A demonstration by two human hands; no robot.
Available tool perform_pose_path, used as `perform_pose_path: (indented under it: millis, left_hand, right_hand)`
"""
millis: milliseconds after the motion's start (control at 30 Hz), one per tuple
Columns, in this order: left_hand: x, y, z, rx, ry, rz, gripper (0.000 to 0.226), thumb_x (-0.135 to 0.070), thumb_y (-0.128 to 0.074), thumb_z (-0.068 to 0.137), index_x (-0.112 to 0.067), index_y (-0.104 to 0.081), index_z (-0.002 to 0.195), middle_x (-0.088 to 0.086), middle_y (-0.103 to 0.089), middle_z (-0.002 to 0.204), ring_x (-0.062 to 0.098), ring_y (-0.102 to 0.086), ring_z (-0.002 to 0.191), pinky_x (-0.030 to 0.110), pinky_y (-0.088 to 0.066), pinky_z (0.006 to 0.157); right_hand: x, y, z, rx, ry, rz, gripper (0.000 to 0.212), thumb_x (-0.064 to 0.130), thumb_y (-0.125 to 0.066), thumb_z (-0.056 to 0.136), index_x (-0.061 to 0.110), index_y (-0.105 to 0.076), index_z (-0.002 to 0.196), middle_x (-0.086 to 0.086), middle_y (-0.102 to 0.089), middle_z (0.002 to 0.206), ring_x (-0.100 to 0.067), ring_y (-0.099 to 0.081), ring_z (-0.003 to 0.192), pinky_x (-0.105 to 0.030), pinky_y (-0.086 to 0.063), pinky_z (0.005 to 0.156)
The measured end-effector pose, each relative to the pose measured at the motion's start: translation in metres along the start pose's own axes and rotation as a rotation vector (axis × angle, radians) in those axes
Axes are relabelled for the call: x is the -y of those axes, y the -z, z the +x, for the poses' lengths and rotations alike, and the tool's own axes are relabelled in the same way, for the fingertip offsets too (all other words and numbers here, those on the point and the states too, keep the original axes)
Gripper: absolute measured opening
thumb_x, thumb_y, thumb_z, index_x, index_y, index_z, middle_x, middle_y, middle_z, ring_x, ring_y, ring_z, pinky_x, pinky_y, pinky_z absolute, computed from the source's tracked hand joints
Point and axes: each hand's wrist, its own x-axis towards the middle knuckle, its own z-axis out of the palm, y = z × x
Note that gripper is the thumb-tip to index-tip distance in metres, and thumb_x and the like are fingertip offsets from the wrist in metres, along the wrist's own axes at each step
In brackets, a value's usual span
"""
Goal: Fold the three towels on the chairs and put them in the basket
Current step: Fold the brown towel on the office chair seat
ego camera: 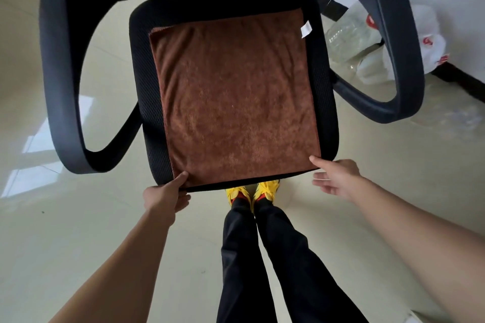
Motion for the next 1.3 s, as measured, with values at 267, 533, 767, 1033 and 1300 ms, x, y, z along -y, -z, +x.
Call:
perform_pose_path:
  millis: [267,533,767,1033,1300]
  left_hand:
    - [0.006,0.003,-0.001,0.082,0.155,-0.209,0.015,-0.001,-0.07,0.081,-0.004,-0.056,0.077,0.007,-0.052,0.065,0.016,-0.051,0.057,0.026,-0.051,0.063]
    - [0.011,0.014,-0.021,0.196,0.182,-0.398,0.009,-0.002,-0.049,0.084,-0.006,-0.057,0.085,0.012,-0.06,0.082,0.021,-0.058,0.069,0.025,-0.051,0.058]
    - [-0.036,0.022,-0.059,-0.019,-0.269,-0.205,0.013,-0.001,-0.05,0.087,-0.006,-0.049,0.099,0.018,-0.057,0.072,0.024,-0.054,0.047,0.026,-0.046,0.047]
    - [-0.165,0.01,-0.04,0.156,-0.186,-0.338,0.019,-0.003,-0.053,0.087,-0.009,-0.053,0.069,0.0,-0.052,0.036,0.007,-0.049,0.029,0.015,-0.041,0.034]
    - [-0.258,-0.026,0.008,0.28,-0.098,-0.251,0.025,-0.011,-0.038,0.094,-0.008,-0.048,0.072,0.001,-0.05,0.037,0.009,-0.052,0.031,0.016,-0.044,0.037]
  right_hand:
    - [0.002,-0.006,-0.003,0.095,-0.124,0.297,0.016,0.01,-0.074,0.082,0.008,-0.059,0.075,-0.004,-0.06,0.069,-0.013,-0.057,0.06,-0.02,-0.046,0.053]
    - [-0.003,0.02,-0.029,0.161,-0.149,0.25,0.008,0.009,-0.068,0.084,0.01,-0.06,0.086,-0.008,-0.064,0.079,-0.02,-0.064,0.07,-0.028,-0.046,0.06]
    - [0.036,0.019,-0.061,-0.006,0.179,0.362,0.014,0.004,-0.068,0.083,0.015,-0.06,0.083,-0.013,-0.062,0.068,-0.015,-0.054,0.048,-0.023,-0.041,0.045]
    - [0.166,0.009,-0.065,0.219,0.196,0.61,0.007,0.013,-0.062,0.092,0.011,-0.064,0.086,-0.002,-0.063,0.072,-0.006,-0.054,0.054,-0.015,-0.04,0.046]
    - [0.256,-0.021,-0.014,0.27,0.191,0.687,0.005,0.014,-0.059,0.094,0.012,-0.06,0.089,-0.002,-0.065,0.073,-0.006,-0.059,0.046,-0.013,-0.04,0.042]
